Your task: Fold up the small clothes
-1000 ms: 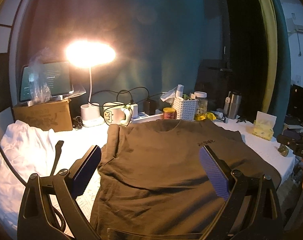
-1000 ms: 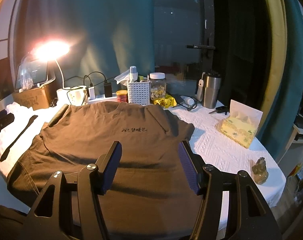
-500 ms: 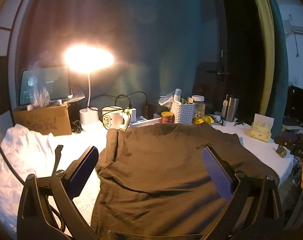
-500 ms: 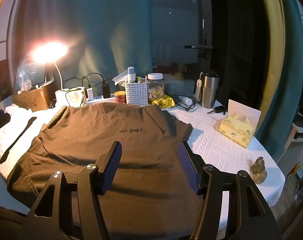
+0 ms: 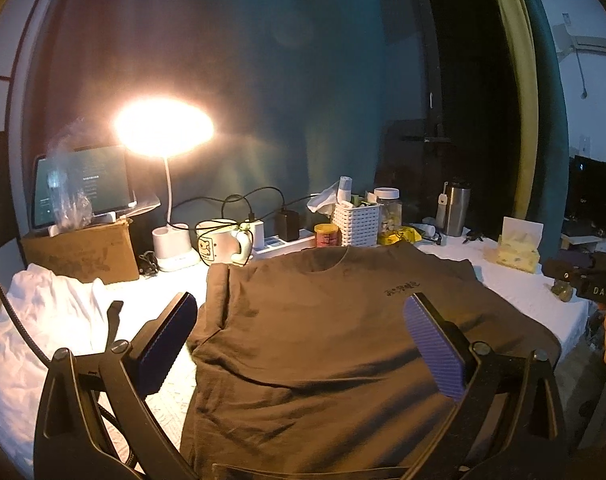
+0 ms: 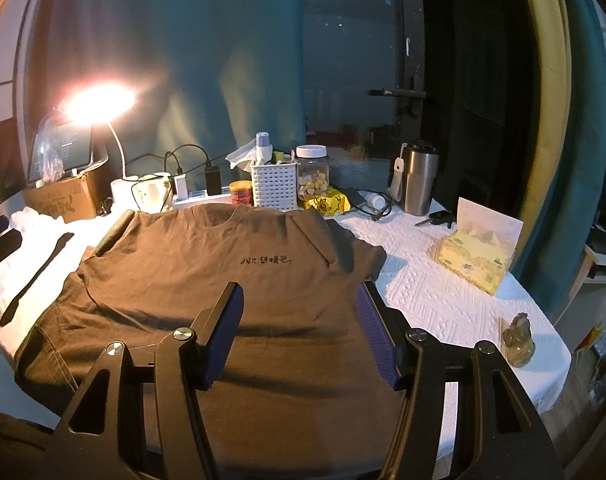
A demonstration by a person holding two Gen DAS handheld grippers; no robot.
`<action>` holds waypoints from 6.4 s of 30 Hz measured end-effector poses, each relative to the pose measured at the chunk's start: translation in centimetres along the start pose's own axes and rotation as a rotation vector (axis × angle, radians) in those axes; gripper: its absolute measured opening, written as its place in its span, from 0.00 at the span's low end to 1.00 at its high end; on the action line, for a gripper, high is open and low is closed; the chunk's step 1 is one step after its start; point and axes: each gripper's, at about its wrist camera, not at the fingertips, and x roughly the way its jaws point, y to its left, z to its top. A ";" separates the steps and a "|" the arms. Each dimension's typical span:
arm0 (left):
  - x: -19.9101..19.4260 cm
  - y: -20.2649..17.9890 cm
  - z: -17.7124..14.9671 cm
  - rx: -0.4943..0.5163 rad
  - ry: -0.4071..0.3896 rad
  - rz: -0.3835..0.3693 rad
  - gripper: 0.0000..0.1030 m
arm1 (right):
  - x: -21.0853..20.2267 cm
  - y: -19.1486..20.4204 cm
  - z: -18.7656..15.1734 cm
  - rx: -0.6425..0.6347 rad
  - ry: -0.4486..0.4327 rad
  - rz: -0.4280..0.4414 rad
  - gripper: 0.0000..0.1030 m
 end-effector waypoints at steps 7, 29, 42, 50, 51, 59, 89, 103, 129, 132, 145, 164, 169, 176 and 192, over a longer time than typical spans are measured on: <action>0.1 0.1 0.2 -0.010 0.000 -0.006 0.99 | 0.2 0.1 0.0 -0.001 0.003 -0.001 0.60; 3.8 1.6 2.3 -0.032 0.049 -0.013 0.99 | 4.3 -0.3 2.3 0.011 0.059 -0.005 0.60; 10.0 3.1 3.5 -0.058 0.148 0.005 0.99 | 12.1 -4.5 4.8 0.049 0.153 -0.038 0.60; 13.9 3.3 3.6 -0.063 0.214 0.024 0.99 | 17.6 -7.6 5.1 0.103 0.231 -0.033 0.60; 14.2 3.3 3.5 -0.062 0.221 0.026 0.99 | 18.3 -8.1 5.1 0.116 0.241 -0.030 0.60; 17.0 3.4 3.6 -0.049 0.267 0.048 0.99 | 23.4 -11.1 4.2 0.181 0.314 -0.019 0.60; 19.0 3.9 3.7 -0.065 0.291 0.053 0.99 | 22.4 -8.9 6.7 0.083 0.143 0.142 0.07; 17.3 4.7 2.2 -0.097 0.311 0.041 0.99 | 21.4 1.3 2.2 -0.239 0.259 0.348 0.08; 15.4 9.9 0.4 -0.185 0.334 0.096 0.99 | 19.0 7.1 2.0 -0.334 0.364 0.366 0.43; 15.3 10.7 0.2 -0.187 0.334 0.109 0.99 | 19.0 7.5 2.7 -0.337 0.352 0.350 0.43; 17.1 17.7 -2.4 -0.318 0.406 0.118 0.65 | 20.5 7.5 3.7 -0.270 0.344 0.262 0.43; 21.9 16.3 -4.5 -0.242 0.598 0.080 0.02 | 22.3 6.3 2.7 -0.217 0.378 0.281 0.43; 19.4 17.8 -2.9 -0.336 0.490 0.131 0.02 | 22.3 6.1 2.9 -0.212 0.364 0.300 0.43; 17.6 16.2 -0.9 -0.312 0.421 0.113 0.02 | 22.3 5.2 3.0 -0.186 0.353 0.298 0.43; 20.0 7.6 1.1 -0.143 0.430 -0.051 0.02 | 21.4 1.7 1.7 -0.109 0.340 0.273 0.43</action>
